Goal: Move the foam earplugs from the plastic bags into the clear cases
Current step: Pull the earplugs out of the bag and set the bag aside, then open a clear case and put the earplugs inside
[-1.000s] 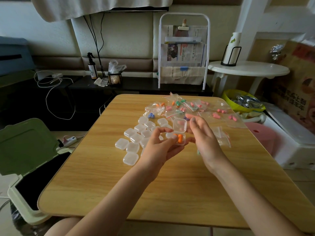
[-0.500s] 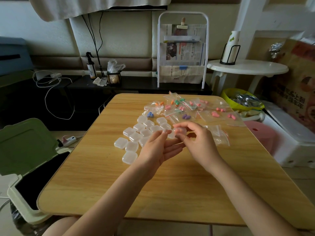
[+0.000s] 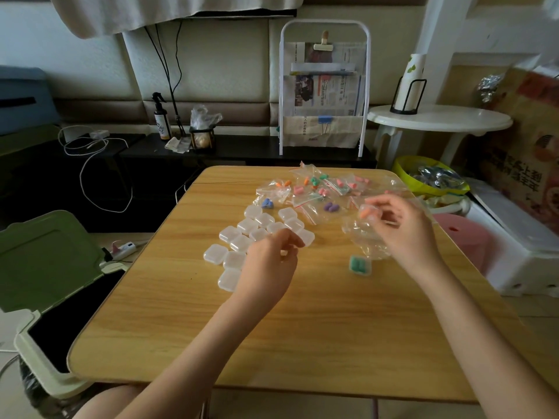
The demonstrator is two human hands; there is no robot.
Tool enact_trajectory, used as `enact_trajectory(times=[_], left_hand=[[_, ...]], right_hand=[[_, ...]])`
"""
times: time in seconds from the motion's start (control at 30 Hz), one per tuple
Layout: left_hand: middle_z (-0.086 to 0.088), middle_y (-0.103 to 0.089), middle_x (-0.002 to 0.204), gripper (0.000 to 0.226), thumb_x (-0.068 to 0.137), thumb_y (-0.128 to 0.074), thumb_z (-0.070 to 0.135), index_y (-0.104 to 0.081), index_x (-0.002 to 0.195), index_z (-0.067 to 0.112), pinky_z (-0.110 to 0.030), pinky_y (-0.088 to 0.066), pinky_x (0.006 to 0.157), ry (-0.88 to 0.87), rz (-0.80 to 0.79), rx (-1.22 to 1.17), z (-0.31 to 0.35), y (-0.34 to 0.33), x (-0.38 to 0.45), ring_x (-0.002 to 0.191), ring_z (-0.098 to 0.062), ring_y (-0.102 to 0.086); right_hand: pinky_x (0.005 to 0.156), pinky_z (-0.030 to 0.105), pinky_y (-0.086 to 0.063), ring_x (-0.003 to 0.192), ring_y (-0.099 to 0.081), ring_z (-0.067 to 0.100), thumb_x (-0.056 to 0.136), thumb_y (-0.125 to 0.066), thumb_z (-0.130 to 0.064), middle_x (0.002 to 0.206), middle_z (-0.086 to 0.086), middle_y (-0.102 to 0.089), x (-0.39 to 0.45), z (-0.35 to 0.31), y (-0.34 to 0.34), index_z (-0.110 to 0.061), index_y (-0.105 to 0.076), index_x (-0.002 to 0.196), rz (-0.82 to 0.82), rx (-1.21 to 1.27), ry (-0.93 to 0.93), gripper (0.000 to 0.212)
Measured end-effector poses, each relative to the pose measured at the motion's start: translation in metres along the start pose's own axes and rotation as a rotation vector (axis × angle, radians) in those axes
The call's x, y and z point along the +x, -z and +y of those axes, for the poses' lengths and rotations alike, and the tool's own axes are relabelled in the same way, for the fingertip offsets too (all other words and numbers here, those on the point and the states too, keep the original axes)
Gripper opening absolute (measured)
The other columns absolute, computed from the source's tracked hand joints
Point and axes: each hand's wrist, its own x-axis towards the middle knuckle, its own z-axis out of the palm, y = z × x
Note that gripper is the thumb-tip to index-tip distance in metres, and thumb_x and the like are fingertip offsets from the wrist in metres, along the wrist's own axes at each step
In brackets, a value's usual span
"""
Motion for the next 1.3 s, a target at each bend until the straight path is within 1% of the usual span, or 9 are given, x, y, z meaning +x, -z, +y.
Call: enact_trajectory(times=[0.07, 0.17, 0.3, 0.43, 0.63, 0.83, 1.0, 1.17, 1.3], left_hand=[[0.006, -0.061, 0.107, 0.02, 0.09, -0.055, 0.008, -0.064, 0.105, 0.018, -0.018, -0.038, 0.084, -0.096, -0.037, 0.224, -0.005, 0.001, -0.001, 0.106, -0.011, -0.051], [0.007, -0.056, 0.127, 0.026, 0.091, -0.056, 0.014, -0.061, 0.116, 0.02, -0.026, -0.032, 0.097, -0.15, -0.098, 0.431, -0.012, 0.0, -0.002, 0.124, -0.016, -0.039], [0.01, -0.048, 0.137, 0.034, 0.093, -0.05, 0.021, -0.054, 0.127, 0.024, -0.028, -0.027, 0.102, -0.095, -0.16, 0.552, -0.017, 0.001, -0.002, 0.129, -0.017, -0.033], [0.011, -0.046, 0.14, 0.038, 0.094, -0.048, 0.019, -0.051, 0.131, 0.026, -0.027, -0.026, 0.103, -0.1, -0.173, 0.571, -0.017, 0.003, -0.002, 0.13, -0.017, -0.033], [0.006, -0.046, 0.141, 0.044, 0.092, -0.053, 0.02, -0.046, 0.135, 0.025, -0.031, -0.032, 0.105, -0.095, -0.151, 0.542, -0.021, 0.004, 0.002, 0.131, -0.019, -0.034], [0.001, -0.05, 0.136, 0.042, 0.094, -0.054, 0.029, -0.048, 0.134, 0.019, -0.032, -0.033, 0.099, -0.06, -0.101, 0.568, -0.023, 0.001, 0.014, 0.126, -0.021, -0.039], [-0.001, -0.046, 0.138, 0.038, 0.095, -0.048, 0.022, -0.05, 0.132, 0.015, -0.031, -0.028, 0.099, -0.038, -0.084, 0.658, -0.026, 0.0, 0.021, 0.127, -0.023, -0.035], [0.002, -0.053, 0.132, 0.029, 0.094, -0.048, 0.02, -0.053, 0.122, 0.016, -0.031, -0.028, 0.094, -0.036, -0.071, 0.662, -0.027, -0.002, 0.024, 0.126, -0.023, -0.036], [0.0, -0.059, 0.125, 0.029, 0.092, -0.049, 0.018, -0.051, 0.121, 0.016, -0.031, -0.027, 0.096, -0.031, -0.059, 0.626, -0.027, -0.003, 0.024, 0.129, -0.022, -0.036]], right_hand=[[0.072, 0.005, -0.04, 0.088, -0.06, 0.003, 0.085, -0.068, -0.009, 0.1, -0.006, -0.067, 0.004, 0.01, 0.012, -0.014, -0.068, 0.101, -0.001, -0.042, -0.042, 0.017], [0.074, 0.021, -0.047, 0.087, -0.063, 0.01, 0.081, -0.072, -0.007, 0.1, -0.006, -0.068, 0.007, 0.021, 0.026, -0.017, -0.066, 0.088, -0.052, -0.118, -0.107, 0.013], [0.072, 0.03, -0.052, 0.081, -0.065, 0.01, 0.076, -0.077, -0.01, 0.085, -0.009, -0.069, 0.0, 0.02, 0.034, -0.024, -0.066, 0.078, -0.333, -0.184, -0.192, 0.017], [0.079, 0.032, -0.054, 0.084, -0.066, 0.015, 0.074, -0.08, -0.01, 0.084, -0.002, -0.07, -0.006, 0.012, 0.033, -0.022, -0.068, 0.075, -0.473, -0.205, -0.195, 0.017], [0.092, 0.034, -0.049, 0.094, -0.064, 0.005, 0.072, -0.079, -0.005, 0.081, -0.011, -0.072, -0.009, 0.011, 0.036, -0.021, -0.068, 0.067, -0.573, -0.219, -0.214, 0.02], [0.083, 0.025, -0.046, 0.087, -0.064, -0.002, 0.072, -0.081, -0.008, 0.079, -0.014, -0.073, -0.006, 0.005, 0.044, -0.022, -0.069, 0.064, -0.617, -0.255, -0.24, 0.02], [0.093, 0.034, -0.049, 0.094, -0.064, 0.002, 0.072, -0.082, -0.014, 0.085, -0.013, -0.073, -0.005, 0.008, 0.045, -0.026, -0.071, 0.062, -0.641, -0.28, -0.268, 0.019], [0.081, 0.038, -0.056, 0.084, -0.066, 0.017, 0.071, -0.081, -0.006, 0.081, -0.006, -0.073, -0.006, 0.008, 0.04, -0.029, -0.072, 0.059, -0.632, -0.308, -0.257, 0.027], [0.08, 0.038, -0.055, 0.081, -0.064, 0.016, 0.07, -0.081, -0.005, 0.088, 0.0, -0.073, -0.005, 0.009, 0.039, -0.029, -0.072, 0.063, -0.687, -0.319, -0.26, 0.026]])
